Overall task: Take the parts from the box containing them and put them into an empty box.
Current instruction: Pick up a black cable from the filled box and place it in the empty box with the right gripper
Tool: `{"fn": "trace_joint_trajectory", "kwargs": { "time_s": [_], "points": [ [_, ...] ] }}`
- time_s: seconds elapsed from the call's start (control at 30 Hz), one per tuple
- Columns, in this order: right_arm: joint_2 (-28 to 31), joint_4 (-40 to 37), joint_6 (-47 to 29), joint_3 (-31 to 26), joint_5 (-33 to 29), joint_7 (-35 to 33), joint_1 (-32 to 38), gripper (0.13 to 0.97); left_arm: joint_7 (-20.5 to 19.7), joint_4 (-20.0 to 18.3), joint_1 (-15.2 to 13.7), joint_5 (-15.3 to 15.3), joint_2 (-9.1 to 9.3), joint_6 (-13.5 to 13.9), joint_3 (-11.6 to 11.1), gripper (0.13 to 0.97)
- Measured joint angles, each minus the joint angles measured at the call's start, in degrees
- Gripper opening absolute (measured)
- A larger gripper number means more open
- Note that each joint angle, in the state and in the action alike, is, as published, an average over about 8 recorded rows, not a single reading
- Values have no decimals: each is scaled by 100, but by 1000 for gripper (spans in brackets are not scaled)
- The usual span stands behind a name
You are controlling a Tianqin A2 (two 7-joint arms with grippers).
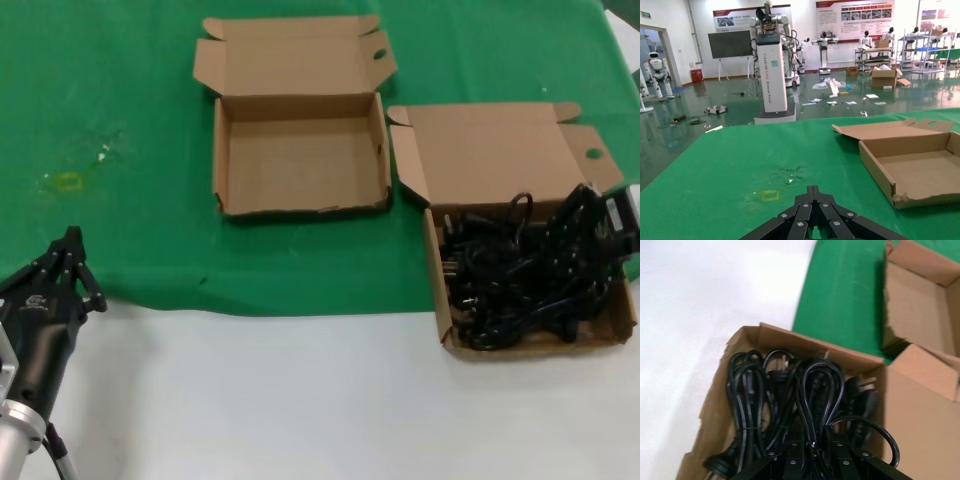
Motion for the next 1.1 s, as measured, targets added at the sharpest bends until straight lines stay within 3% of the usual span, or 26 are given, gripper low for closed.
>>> {"fn": "trace_joint_trajectory", "kwargs": {
  "time_s": [0.6,0.83,1.1],
  "points": [
    [109,866,-212,219,104,1047,484,213,0,0,0,0,0,0,0,144],
    [-362,548,-62,160,91,1036,807,212,0,0,0,0,0,0,0,144],
    [-1131,-344,272,81,105,631,1180,212,0,0,0,0,0,0,0,144]
  ]
}}
